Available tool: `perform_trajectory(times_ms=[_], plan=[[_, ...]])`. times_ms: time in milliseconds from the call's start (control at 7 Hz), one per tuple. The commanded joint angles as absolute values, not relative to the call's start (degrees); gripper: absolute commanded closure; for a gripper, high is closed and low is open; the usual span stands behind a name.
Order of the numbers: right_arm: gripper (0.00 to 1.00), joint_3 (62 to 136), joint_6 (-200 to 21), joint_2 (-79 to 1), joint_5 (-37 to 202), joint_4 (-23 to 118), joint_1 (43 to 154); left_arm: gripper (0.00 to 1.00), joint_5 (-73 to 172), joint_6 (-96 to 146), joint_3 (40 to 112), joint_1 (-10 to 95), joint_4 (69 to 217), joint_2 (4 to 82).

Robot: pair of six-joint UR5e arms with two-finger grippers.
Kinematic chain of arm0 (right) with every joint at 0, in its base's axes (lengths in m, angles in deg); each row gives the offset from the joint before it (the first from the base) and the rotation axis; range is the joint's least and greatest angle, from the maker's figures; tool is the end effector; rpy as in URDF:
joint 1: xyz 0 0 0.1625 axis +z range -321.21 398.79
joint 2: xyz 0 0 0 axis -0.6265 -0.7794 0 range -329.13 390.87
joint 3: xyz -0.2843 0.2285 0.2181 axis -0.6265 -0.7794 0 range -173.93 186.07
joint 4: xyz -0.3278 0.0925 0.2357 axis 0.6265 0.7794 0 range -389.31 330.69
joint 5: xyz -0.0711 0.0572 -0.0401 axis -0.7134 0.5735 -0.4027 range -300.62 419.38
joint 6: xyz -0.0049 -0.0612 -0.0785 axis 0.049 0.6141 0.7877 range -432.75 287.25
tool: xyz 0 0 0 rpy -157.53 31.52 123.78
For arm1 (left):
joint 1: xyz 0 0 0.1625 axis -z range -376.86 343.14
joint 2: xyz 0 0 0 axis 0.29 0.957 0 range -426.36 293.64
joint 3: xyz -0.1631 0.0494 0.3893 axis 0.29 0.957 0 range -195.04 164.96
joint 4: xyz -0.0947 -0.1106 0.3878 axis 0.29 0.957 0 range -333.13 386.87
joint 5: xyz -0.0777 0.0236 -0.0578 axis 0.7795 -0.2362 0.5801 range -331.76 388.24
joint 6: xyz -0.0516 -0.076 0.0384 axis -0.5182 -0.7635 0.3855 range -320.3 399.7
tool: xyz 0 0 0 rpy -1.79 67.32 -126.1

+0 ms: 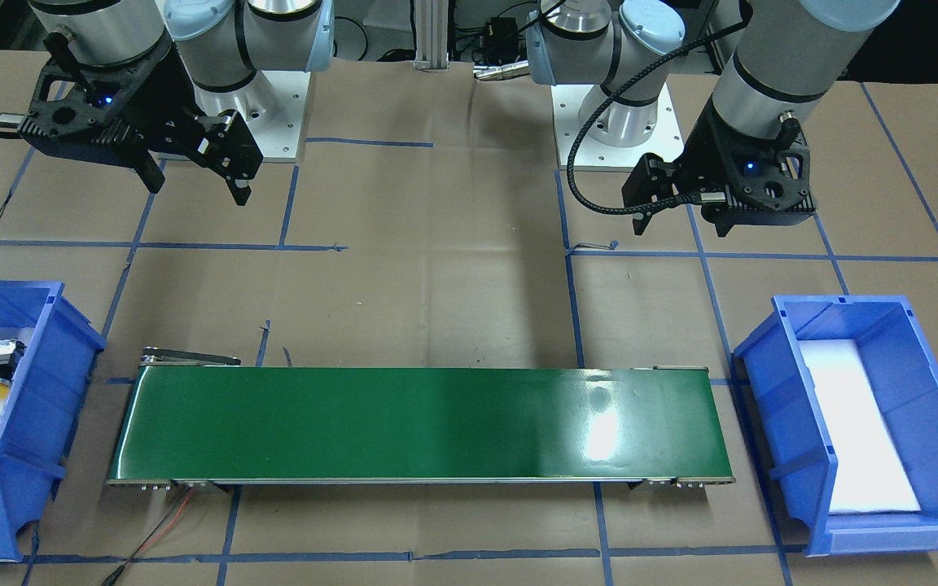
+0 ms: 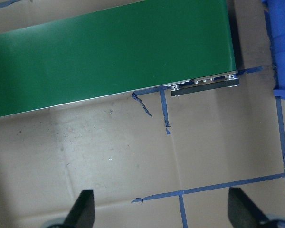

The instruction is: Transport two buttons from left to right

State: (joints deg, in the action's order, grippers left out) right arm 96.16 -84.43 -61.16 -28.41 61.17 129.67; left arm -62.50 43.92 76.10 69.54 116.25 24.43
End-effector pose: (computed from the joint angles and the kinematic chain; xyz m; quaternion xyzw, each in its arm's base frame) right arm 0.1445 -0.4785 0.5053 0.0937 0.9952 -0.0189 0.0214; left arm -0.1006 -0.5025 0.4723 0.0055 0.9999 0.0120 0.0056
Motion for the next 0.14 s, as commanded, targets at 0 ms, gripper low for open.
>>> perform_trajectory(times_ms=[0], plan=[[0.0, 96.16, -84.35, -61.15, -28.33, 61.22, 129.67, 0.0, -62.46, 43.92, 76.1, 69.54, 116.25, 24.43]])
